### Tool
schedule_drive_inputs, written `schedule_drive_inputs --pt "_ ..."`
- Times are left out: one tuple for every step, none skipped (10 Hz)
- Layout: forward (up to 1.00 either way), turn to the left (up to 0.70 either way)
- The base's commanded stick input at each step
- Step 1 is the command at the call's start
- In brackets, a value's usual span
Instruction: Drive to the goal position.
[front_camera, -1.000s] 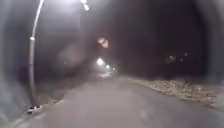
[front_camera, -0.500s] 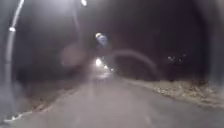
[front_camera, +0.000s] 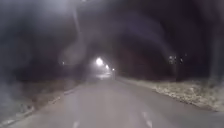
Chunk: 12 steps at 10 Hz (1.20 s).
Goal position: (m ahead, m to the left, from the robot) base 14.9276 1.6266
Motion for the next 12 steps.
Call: schedule_drive_inputs --pt "1.0 0.07" --pt "1.0 0.08" --pt "1.0 0.1" --pt "1.0 0.11" --pt "1.0 0.12" --pt "1.0 0.11" --pt "1.0 0.09" --pt "1.0 0.08" --pt "1.0 0.09" --pt "1.0 0.07" --pt "1.0 0.05" --pt "1.0 0.05"
